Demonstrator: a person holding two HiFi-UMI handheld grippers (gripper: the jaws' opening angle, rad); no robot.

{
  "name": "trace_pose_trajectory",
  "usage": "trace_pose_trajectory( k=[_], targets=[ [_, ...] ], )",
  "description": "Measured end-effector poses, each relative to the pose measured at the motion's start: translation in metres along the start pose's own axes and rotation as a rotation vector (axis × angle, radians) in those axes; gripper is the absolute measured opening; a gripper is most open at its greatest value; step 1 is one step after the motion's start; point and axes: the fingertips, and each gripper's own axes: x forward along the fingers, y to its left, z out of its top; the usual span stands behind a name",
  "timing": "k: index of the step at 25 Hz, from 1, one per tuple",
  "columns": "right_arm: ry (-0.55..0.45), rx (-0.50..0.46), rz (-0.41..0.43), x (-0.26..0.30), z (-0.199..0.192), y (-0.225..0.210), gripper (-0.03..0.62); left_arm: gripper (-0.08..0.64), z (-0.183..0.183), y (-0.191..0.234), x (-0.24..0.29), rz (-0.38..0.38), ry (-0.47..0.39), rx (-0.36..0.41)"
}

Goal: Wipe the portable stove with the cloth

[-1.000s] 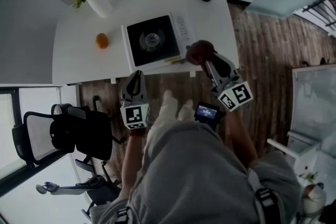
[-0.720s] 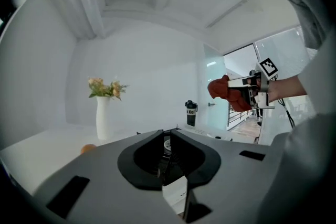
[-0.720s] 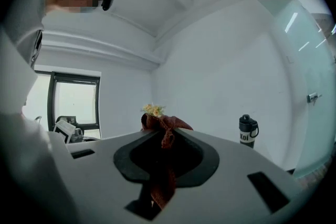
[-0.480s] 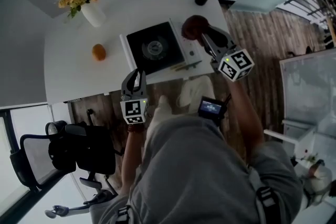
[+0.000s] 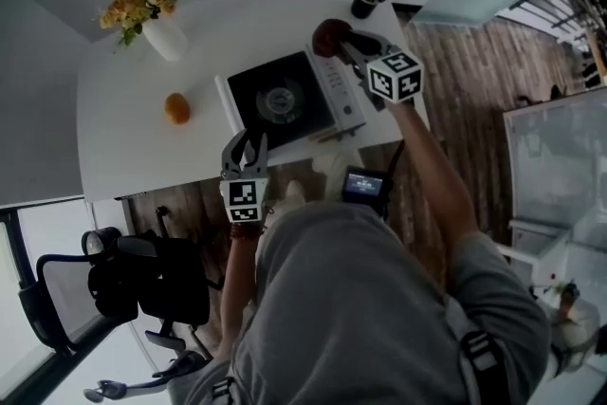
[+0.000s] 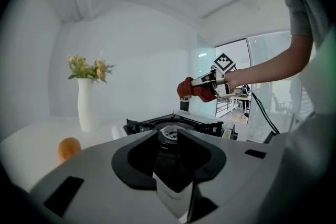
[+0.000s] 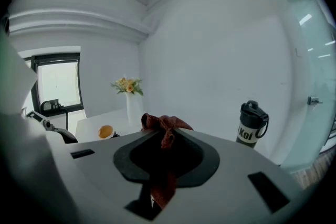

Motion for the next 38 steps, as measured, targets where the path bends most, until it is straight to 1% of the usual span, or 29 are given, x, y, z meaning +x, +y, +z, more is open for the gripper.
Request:
trace_pose_trajectory(
  k=[3, 5, 7, 10, 14, 19, 23, 26, 29, 34, 38],
  targets=[
    [0.072, 0.008, 0.021, 0.029, -0.019, -0.010, 0.071, 0.161, -0.009, -0.004, 0.010, 0.003, 0.025, 0.010],
    [0.122, -0.008, 0.024, 0.048, -0.035, -0.016, 0.071, 0.171, -0.017, -0.003, 0.015, 0.026, 0.044, 0.033],
    [0.149, -0.004, 0.025, 0.059, -0.046, -0.021, 0.071, 0.176, -0.021, -0.002, 0.017, 0.043, 0.057, 0.057],
    [0.182, 0.010, 0.018, 0.071, -0.057, -0.030, 0.071, 0.191, -0.021, 0.001, 0.020, 0.058, 0.043, 0.066],
    [0.236, -0.017, 0.028, 0.081, -0.069, -0.032, 0.072, 0.201, -0.020, 0.002, 0.019, 0.087, 0.030, 0.092],
    [0.279, -0.012, 0.046, 0.086, -0.082, -0.031, 0.072, 0.201, -0.020, -0.005, 0.019, 0.036, 0.028, 0.118],
    [0.313, -0.088, 0.033, 0.098, -0.087, -0.027, 0.072, 0.202, -0.024, -0.002, 0.026, 0.025, 0.055, 0.168],
    [0.330, -0.111, 0.026, 0.097, -0.091, -0.024, 0.071, 0.192, -0.025, -0.003, 0.022, 0.017, 0.050, 0.180],
    [0.336, -0.117, 0.036, 0.098, -0.089, -0.025, 0.067, 0.192, -0.024, -0.003, 0.023, 0.011, 0.049, 0.178],
    [0.367, -0.099, 0.057, 0.098, -0.090, -0.026, 0.063, 0.195, -0.026, -0.001, 0.027, 0.025, 0.079, 0.140],
    [0.374, -0.111, 0.080, 0.097, -0.092, -0.025, 0.063, 0.196, -0.027, -0.002, 0.026, 0.030, 0.086, 0.137]
  ],
)
